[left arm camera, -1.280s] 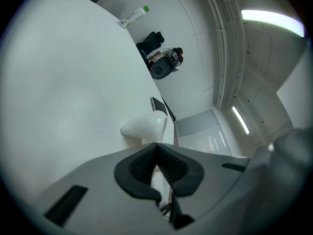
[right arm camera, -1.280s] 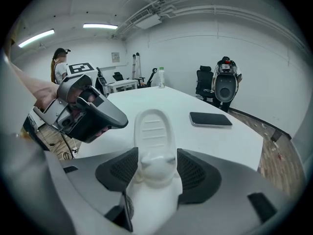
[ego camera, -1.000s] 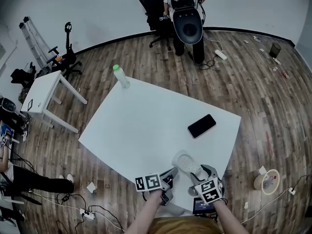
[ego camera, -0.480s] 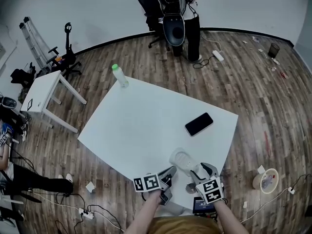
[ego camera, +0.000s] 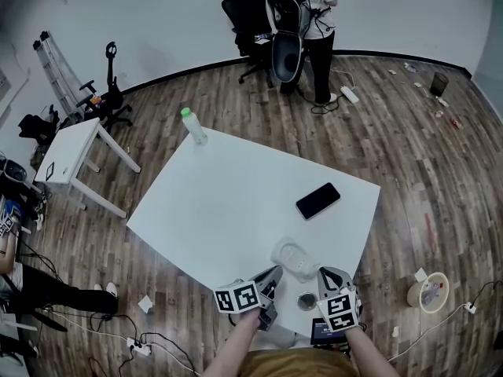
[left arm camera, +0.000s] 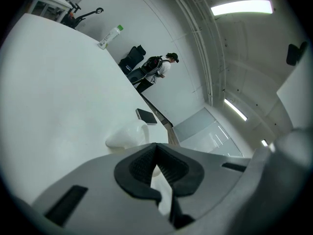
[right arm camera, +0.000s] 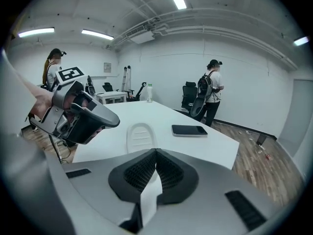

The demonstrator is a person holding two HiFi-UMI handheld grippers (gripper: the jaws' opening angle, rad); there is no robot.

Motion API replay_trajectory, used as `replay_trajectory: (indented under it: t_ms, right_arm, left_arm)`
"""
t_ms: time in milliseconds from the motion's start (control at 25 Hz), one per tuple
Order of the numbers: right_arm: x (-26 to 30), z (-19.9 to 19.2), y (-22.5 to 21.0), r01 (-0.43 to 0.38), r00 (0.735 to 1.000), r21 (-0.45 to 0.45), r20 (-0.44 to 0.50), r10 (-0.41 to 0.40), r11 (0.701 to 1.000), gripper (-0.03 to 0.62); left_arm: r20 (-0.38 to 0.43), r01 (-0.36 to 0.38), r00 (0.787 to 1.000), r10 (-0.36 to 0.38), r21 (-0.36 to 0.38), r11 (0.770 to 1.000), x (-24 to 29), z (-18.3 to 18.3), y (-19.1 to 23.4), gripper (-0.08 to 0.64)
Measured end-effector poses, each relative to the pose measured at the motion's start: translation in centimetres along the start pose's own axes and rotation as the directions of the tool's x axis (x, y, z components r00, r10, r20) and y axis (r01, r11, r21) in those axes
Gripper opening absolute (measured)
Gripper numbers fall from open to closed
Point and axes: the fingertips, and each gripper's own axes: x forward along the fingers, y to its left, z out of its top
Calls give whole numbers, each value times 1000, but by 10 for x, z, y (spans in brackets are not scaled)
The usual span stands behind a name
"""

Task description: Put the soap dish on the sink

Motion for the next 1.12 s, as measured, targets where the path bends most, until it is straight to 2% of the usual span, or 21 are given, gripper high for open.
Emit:
replay_trajectory:
  t_ms: [120,240,400,560,680,760,840,960,1080,1120]
  right_arm:
    - [-1,2,0,-2,1000,18,11,2,1000,11]
    - [-3,6,-3,2,1000,44,31,-3,999,11]
    - [-7,11,-7,22,998,56,52,-25,998,9]
    - [-11,19,-12,44,996,61,78,-48,997,9]
    - [-17,29,-15,46,993,63,107,-53,997,9]
    - [-23,38,-16,45,989,60,135,-53,997,10]
    - [-30,47,-19,46,984,61,168,-56,997,9]
    - [-44,70,-21,46,973,72,222,-61,996,10]
    - [-55,79,-18,35,965,59,257,-49,998,9]
    - [-58,83,-18,38,961,54,270,-51,998,9]
  left_arm:
    - [38,-42,998,40,55,998,-6,6,3,6]
    - [88,-112,991,96,189,976,-14,17,0,6]
    - [130,-161,984,119,382,910,-20,29,-16,6]
    - [192,-205,974,123,503,840,-24,41,-36,6]
    - [282,-275,951,126,591,759,-33,54,-52,6]
    - [345,-307,934,92,646,699,-41,64,-66,6]
    - [385,-326,921,59,681,656,-47,71,-80,6]
    - [427,-357,903,40,697,621,-56,77,-94,6]
    - [451,-367,893,18,702,610,-65,81,-108,8]
    - [451,-370,893,18,709,600,-66,83,-112,8]
